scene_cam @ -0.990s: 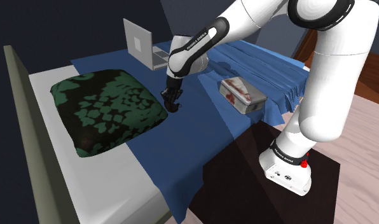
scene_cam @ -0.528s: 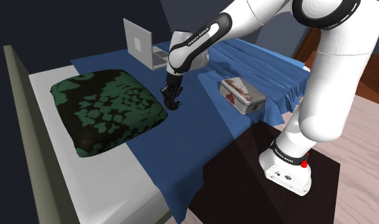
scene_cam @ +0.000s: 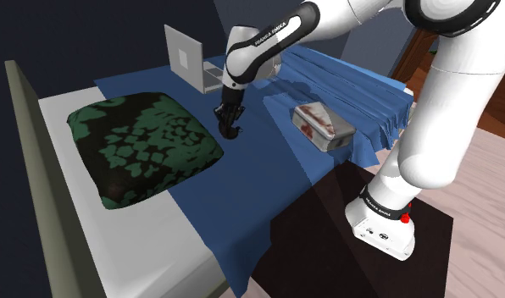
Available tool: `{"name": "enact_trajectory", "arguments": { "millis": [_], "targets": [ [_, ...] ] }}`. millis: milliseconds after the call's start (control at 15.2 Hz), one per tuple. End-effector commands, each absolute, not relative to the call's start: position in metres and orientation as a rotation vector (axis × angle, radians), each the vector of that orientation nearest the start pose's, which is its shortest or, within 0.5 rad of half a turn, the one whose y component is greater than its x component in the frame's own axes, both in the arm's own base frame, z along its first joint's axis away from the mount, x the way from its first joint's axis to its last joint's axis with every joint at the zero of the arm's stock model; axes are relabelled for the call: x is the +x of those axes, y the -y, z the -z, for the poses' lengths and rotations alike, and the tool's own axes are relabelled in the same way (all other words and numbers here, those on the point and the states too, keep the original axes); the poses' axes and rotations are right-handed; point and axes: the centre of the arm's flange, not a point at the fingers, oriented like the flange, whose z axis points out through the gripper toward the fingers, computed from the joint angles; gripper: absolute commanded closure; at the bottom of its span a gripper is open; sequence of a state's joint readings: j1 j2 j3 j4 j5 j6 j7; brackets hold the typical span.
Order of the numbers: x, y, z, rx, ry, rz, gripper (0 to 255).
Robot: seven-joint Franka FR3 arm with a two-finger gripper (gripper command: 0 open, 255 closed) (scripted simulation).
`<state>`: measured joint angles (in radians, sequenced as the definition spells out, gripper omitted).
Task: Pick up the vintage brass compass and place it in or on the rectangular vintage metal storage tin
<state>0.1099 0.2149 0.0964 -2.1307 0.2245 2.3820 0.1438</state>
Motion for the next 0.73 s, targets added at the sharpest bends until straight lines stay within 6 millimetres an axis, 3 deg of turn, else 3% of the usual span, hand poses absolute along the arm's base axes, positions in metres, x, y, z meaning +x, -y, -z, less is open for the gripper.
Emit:
{"name": "enact_trajectory", "arguments": {
  "millis": [0, 660],
  "targets": [
    [0.559, -0.118, -0.323, -2.957, -0.149, 0.006, 255],
    [0.559, -0.118, -0.376, -2.957, -0.149, 0.006, 255]
  ]
}}
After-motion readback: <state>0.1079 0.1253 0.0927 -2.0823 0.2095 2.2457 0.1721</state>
